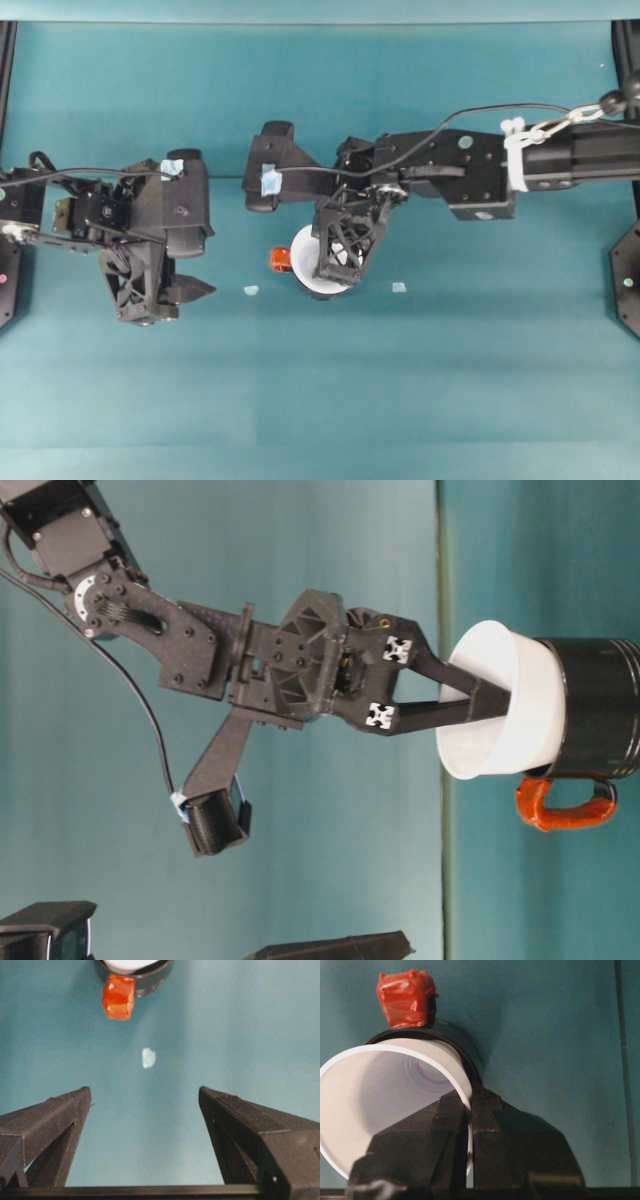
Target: Put the paper cup into the moved red handle cup holder.
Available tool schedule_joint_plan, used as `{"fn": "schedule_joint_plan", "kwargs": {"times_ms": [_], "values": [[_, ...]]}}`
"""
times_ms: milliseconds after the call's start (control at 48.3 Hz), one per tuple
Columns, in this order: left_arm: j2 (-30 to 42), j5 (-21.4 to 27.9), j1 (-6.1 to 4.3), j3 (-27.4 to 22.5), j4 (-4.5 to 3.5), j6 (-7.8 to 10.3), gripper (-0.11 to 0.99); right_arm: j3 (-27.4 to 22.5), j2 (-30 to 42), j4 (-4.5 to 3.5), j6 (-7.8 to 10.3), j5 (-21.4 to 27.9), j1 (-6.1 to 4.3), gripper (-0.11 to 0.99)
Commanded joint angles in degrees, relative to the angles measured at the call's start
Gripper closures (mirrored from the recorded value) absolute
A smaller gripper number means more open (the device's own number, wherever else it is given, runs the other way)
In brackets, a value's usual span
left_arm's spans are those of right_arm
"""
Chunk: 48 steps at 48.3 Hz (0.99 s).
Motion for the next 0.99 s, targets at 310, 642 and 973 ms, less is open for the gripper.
{"fn": "schedule_joint_plan", "kwargs": {"times_ms": [310,642,973], "values": [[0.0,-0.4,-0.09,-0.8,0.09,-0.09,-0.08,-0.6,0.0,0.0,-0.62,2.1,0.62,0.98],[0.0,-0.4,-0.09,-0.8,0.09,-0.09,-0.08,-0.7,0.0,1.23,-0.18,1.9,0.79,0.96],[-0.1,-0.4,-0.09,-0.7,0.09,-0.09,-0.08,-0.7,-0.2,2.2,-0.09,2.6,1.05,0.43]]}}
